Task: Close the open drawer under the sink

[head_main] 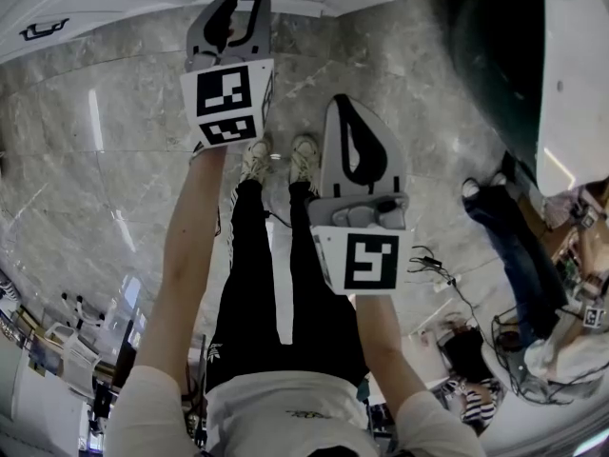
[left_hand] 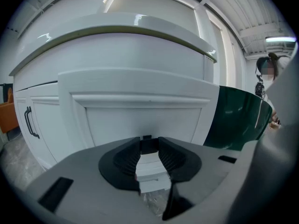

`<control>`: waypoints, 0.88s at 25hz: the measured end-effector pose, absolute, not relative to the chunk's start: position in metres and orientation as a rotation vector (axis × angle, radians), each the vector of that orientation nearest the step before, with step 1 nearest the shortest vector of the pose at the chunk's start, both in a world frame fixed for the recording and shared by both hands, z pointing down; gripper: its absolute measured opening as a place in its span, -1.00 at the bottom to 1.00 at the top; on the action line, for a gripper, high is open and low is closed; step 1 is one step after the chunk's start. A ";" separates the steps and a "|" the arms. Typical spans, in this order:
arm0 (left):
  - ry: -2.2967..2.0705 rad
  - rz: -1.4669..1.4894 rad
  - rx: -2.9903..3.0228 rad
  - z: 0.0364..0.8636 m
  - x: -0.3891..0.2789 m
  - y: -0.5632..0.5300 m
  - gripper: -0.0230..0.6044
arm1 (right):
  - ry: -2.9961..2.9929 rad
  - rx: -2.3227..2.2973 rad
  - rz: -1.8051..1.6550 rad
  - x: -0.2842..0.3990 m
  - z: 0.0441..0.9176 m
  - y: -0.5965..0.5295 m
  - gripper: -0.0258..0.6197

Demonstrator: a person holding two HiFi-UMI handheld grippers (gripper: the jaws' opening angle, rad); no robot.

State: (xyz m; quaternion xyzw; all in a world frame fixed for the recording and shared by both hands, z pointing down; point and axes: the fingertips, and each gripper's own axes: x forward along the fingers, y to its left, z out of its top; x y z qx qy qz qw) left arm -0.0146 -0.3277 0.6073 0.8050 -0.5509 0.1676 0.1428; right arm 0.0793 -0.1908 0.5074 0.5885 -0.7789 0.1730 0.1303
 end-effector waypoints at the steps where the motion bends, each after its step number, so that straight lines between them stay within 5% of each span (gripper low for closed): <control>1: -1.591 0.485 2.331 0.606 -0.014 -0.329 -0.49 | -2.266 1.713 0.502 0.079 0.506 -0.192 -0.83; 22: -1.562 0.537 2.364 0.606 -0.007 -0.361 -0.49 | -2.257 1.735 0.529 0.077 0.510 -0.205 -0.83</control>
